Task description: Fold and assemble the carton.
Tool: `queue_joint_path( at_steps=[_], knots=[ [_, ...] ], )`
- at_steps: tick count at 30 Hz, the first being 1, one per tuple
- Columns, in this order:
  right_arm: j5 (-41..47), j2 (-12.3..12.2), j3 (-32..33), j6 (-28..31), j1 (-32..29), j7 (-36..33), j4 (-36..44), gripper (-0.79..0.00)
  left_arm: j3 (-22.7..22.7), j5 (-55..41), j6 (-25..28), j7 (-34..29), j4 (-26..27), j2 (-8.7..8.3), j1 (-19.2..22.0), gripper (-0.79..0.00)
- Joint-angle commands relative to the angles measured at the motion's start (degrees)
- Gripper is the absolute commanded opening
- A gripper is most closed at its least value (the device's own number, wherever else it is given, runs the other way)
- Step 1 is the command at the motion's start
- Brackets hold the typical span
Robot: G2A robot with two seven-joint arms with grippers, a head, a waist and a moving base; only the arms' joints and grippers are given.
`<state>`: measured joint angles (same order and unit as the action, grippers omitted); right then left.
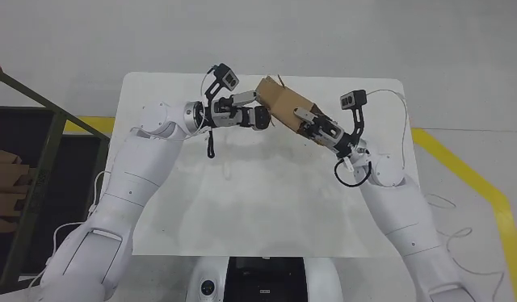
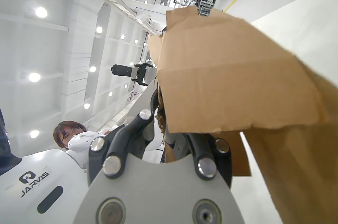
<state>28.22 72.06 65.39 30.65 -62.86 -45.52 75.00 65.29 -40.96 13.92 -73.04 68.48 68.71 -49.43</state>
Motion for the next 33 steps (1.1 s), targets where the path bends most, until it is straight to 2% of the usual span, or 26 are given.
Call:
queue_joint_path(
  at_steps=[1, 16, 24, 33],
  knots=[
    [-0.1, 0.0, 0.0, -0.3, -0.5, 0.0, 0.7, -0.785, 0.1, -0.1, 0.3, 0.2, 0.0, 0.00, -0.1, 0.000],
    [0.4, -0.3, 1.8, -1.3, -1.2, 0.2, 1.0, -0.785, 0.8, -0.3, -0.7, -0.4, 0.4, -0.18, -0.7, 0.000],
    [3.9, -0.6, 2.9, -1.7, -0.5, -6.1, 0.1, -0.785, 3.0, -0.1, -1.1, 0.1, 1.2, -0.77, -1.9, 0.000],
    [5.4, -1.1, 5.0, -1.1, 0.3, -10.1, -1.0, -0.785, 7.1, 2.8, 0.9, 3.9, 2.7, -1.81, -3.4, 0.000]
  ],
)
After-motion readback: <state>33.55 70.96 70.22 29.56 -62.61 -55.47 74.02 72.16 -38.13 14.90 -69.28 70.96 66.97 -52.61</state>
